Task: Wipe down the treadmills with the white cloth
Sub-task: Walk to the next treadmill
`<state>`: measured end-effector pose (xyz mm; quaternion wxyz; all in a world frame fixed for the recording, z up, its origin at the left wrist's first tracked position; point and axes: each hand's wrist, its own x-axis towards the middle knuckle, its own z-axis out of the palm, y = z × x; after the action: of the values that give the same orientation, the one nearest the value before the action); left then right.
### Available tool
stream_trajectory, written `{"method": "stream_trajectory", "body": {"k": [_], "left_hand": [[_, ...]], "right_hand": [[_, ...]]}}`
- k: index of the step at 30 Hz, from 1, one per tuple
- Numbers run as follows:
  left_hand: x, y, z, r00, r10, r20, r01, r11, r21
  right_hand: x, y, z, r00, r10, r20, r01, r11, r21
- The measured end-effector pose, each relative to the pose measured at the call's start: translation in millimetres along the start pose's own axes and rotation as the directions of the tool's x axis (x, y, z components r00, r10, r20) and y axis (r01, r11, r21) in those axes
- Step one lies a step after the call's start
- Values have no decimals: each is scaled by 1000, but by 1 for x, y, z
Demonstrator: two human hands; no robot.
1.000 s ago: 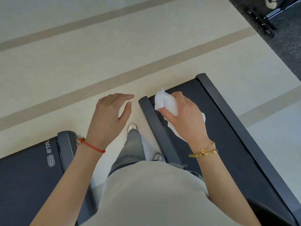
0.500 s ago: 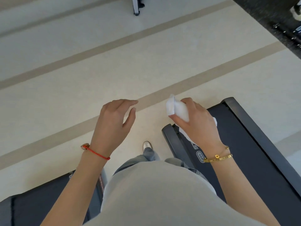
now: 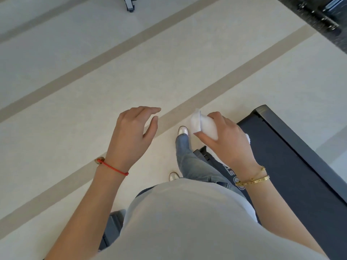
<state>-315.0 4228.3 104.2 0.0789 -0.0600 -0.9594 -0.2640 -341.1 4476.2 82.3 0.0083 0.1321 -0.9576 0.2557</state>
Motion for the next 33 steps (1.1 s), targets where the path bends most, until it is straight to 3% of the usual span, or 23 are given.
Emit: {"method": "stream_trajectory", "body": {"k": [8,17,26,33], "left_hand": [[170,-5,36,977,194,92,-189,980,-55],[368,47,100,858,469,207,-437,881,-183],[518,110,173,653,701,285,-624,712,-321],[629,172,243,418,842,342,-720,536,-440]], "right_hand": [[106,52,-15,974,188,-123,-191,981,-12],[202,134,-71,868,423,-261,-440,898,-8],[256,200,-97,632,669,-390,-698,711,88],[307,258,-115,389,789,-476,-831,524,190]]}}
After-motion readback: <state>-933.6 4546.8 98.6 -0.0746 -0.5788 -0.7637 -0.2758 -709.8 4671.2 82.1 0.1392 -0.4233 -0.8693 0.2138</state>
